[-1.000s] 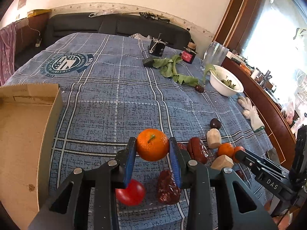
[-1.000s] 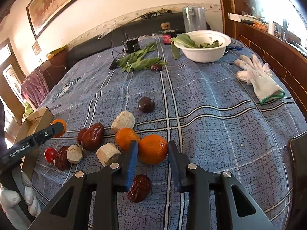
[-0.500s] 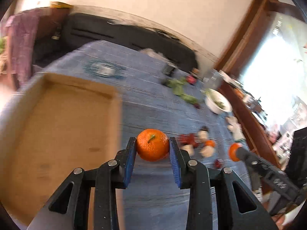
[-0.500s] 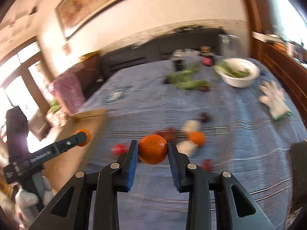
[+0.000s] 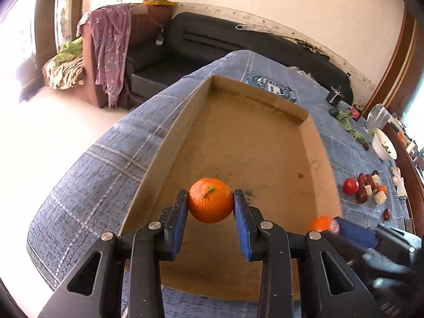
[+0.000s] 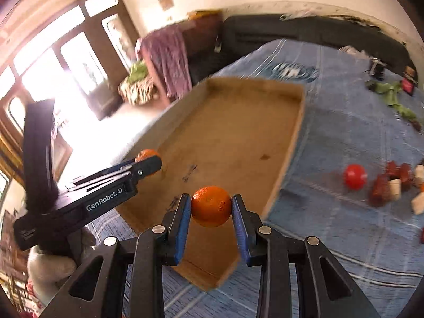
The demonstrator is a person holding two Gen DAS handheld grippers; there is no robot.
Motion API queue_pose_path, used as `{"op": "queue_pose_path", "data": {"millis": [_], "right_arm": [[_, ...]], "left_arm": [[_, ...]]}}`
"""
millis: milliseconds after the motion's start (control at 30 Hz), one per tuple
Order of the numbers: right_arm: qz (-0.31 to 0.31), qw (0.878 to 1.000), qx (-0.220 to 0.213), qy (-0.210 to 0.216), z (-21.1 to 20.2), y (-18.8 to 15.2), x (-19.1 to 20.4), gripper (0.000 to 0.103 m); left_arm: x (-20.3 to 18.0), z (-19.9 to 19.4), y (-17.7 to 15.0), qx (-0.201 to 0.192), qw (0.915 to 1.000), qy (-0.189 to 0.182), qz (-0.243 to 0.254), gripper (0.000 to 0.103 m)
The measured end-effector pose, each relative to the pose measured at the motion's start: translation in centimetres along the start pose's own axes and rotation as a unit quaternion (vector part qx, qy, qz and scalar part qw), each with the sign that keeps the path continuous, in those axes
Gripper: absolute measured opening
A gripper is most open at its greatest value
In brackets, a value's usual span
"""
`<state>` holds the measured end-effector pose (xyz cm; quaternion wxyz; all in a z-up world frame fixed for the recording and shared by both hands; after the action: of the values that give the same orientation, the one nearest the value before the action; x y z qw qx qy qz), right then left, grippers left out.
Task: Organize fruits
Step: 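Carry both oranges over the cardboard box and open both grippers to drop them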
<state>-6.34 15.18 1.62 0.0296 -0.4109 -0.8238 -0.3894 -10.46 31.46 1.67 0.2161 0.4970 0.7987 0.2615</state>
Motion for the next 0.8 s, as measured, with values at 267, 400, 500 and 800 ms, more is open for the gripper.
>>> {"op": "queue_pose_path", "data": {"millis": [267, 400, 500, 800], "right_arm": [[-0.030, 0.999, 0.023, -0.032, 3.4, -0.7, 1.0, 0.036], [-0.024, 1.000, 0.012, -0.017, 2.8, -0.5, 1.0, 0.060], [-0.029, 0.999, -0.012, -0.012, 0.7, -0.6, 1.8, 0.067], [-0.002, 0.996, -0.072, -0.053, -7.8, -2.3, -2.8, 0.077]], "left_arm": [[2.1, -1.2, -0.4, -0.008, 0.9993, -0.011, -0.035, 0.042], [2.4, -3.6, 0.1, -0.038, 0.9983, 0.000, -0.043, 0.054], [1.9, -5.7, 0.4, -0.066, 0.9970, 0.007, -0.039, 0.060], [-5.1, -9.5, -0.4, -0.116, 0.9916, 0.020, 0.053, 0.069]]}}
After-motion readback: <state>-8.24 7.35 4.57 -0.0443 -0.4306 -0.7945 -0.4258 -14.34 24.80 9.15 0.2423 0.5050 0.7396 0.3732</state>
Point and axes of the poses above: each gripper's, at about its wrist camera, not at the fingertips, and z roughly the way its jaws point, x to its left, y to its top, the point moved 3 cm from there along z, roughly the way its jaws point, and after that the axes turned 9 degrees about y, right-handed, at the moved point
